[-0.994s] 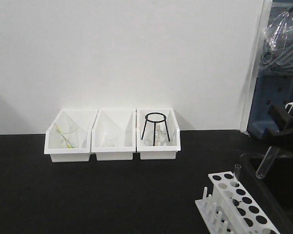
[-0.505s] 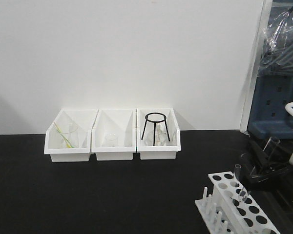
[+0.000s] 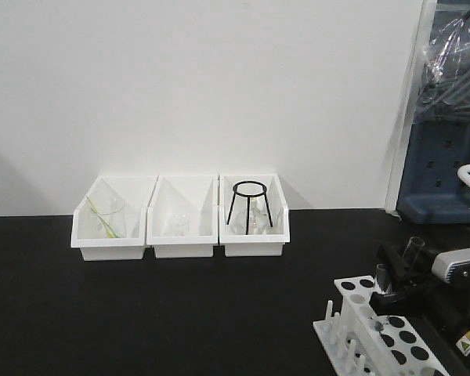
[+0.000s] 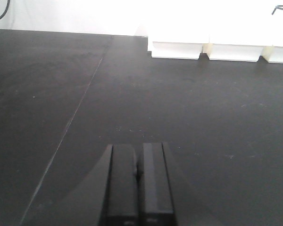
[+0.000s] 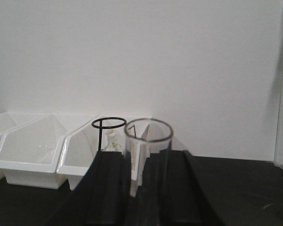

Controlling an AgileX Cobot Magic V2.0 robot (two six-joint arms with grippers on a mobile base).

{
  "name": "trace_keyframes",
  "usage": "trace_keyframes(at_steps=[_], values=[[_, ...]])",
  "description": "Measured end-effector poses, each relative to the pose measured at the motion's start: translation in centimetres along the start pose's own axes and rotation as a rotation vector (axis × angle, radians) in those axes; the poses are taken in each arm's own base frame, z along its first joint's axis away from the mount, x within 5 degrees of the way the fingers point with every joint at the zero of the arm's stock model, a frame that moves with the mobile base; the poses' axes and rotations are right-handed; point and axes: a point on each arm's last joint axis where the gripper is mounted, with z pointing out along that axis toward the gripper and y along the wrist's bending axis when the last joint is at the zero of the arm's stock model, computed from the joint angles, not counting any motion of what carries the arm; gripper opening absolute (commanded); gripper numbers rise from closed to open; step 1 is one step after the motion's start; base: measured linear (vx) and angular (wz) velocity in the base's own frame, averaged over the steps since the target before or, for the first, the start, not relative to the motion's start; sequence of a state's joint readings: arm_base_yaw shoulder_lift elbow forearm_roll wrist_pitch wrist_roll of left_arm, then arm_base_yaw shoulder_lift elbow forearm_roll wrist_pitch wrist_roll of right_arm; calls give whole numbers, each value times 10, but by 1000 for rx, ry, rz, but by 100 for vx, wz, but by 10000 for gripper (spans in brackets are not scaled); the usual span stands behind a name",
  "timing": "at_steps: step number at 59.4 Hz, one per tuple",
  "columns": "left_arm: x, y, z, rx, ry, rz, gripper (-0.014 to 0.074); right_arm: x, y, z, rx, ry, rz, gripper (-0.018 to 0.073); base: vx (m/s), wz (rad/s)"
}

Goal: Flip and reinsert test tube from rack

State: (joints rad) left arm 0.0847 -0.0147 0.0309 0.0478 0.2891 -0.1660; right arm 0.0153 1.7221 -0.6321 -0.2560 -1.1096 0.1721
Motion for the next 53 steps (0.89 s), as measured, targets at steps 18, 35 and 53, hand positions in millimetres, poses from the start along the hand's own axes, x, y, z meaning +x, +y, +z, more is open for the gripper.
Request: trace_keyframes(at_steps=[18, 35, 53], values=[[0, 0, 0, 0, 0, 0, -6, 33, -2, 4, 0, 94, -8, -8, 0, 0], [0, 0, 0, 0, 0, 0, -6, 44, -3, 4, -1, 130, -43, -8, 0, 0], [0, 0, 0, 0, 0, 0, -6, 52, -4, 3, 8, 211, -44, -8, 0, 0]])
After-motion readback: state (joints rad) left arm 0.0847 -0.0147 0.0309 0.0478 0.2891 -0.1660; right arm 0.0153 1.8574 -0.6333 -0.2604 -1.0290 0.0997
